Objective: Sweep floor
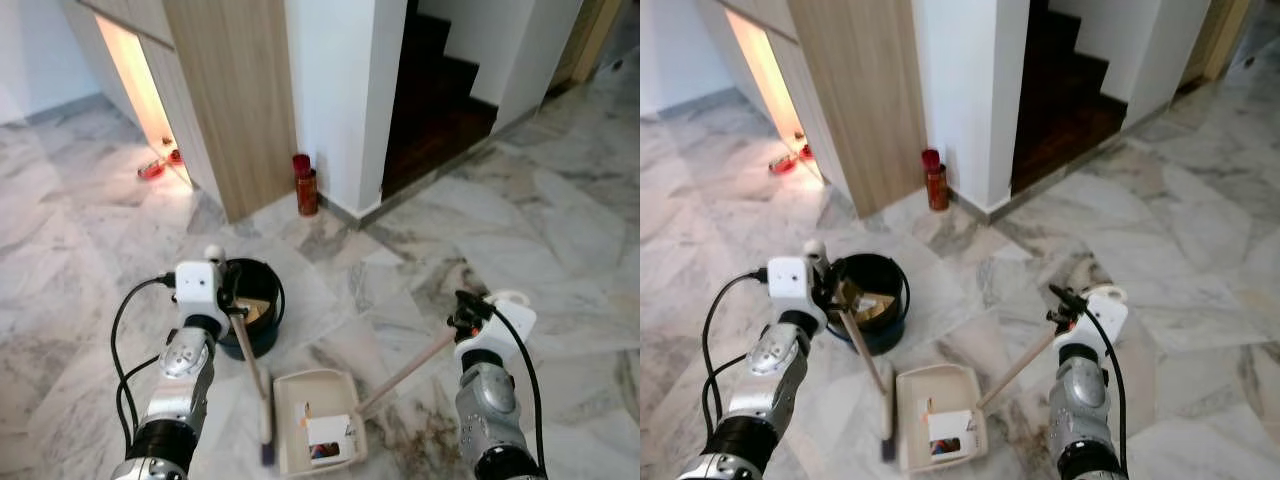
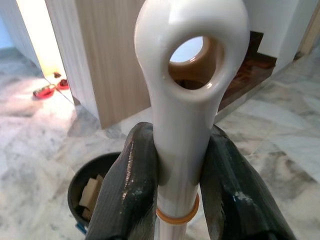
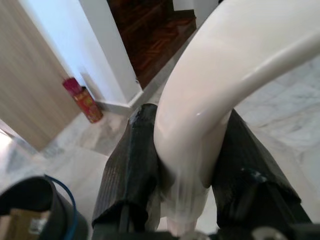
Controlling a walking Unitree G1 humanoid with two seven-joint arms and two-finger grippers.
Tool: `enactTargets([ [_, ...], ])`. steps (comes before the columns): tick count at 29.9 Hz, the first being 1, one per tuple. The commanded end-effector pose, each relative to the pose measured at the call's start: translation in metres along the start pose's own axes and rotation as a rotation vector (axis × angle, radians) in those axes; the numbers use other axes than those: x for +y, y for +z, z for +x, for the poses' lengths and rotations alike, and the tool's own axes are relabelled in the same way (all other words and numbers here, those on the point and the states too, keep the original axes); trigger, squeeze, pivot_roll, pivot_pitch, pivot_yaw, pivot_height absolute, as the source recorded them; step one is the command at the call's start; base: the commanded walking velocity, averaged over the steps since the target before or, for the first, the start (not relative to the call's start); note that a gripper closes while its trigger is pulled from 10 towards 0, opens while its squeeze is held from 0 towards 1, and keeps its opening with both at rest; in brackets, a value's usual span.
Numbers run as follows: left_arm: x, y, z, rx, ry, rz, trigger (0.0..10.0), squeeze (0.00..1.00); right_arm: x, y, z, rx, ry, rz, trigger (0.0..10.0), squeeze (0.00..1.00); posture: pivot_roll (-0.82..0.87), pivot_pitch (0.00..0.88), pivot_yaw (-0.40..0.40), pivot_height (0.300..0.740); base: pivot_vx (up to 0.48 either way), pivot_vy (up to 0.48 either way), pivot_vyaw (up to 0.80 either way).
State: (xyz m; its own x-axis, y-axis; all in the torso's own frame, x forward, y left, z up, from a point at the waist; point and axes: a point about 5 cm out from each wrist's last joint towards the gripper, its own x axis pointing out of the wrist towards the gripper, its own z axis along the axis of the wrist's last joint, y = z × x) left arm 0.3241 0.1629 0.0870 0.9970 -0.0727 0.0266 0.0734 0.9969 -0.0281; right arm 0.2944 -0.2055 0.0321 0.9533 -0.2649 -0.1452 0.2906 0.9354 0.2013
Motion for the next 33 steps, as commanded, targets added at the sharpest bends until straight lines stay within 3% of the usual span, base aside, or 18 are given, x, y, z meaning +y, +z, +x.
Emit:
enactTargets([
  [1,0.01,0.011,0.003,-0.044,0.022,0.018,10.0,0.0,0.013,0.011,0.006,-0.044,0.035,0.015,10.0,0.0,-0.05,0.0,0.038,0.74,0.0,0.304,0.0],
  [20,0.009,0.011,0.004,-0.045,0.025,0.017,10.0,0.0,0.013,0.018,0.01,-0.063,0.042,0.011,10.0,0.0,-0.05,0.0,0.03,0.74,0.0,0.307,0.0],
  [33,0.012,0.012,0.006,-0.049,0.052,0.011,10.0,0.0,0.009,0.034,0.019,-0.096,0.056,-0.046,10.0,0.0,-0.06,0.0,0.009,0.74,0.0,0.306,0.0],
])
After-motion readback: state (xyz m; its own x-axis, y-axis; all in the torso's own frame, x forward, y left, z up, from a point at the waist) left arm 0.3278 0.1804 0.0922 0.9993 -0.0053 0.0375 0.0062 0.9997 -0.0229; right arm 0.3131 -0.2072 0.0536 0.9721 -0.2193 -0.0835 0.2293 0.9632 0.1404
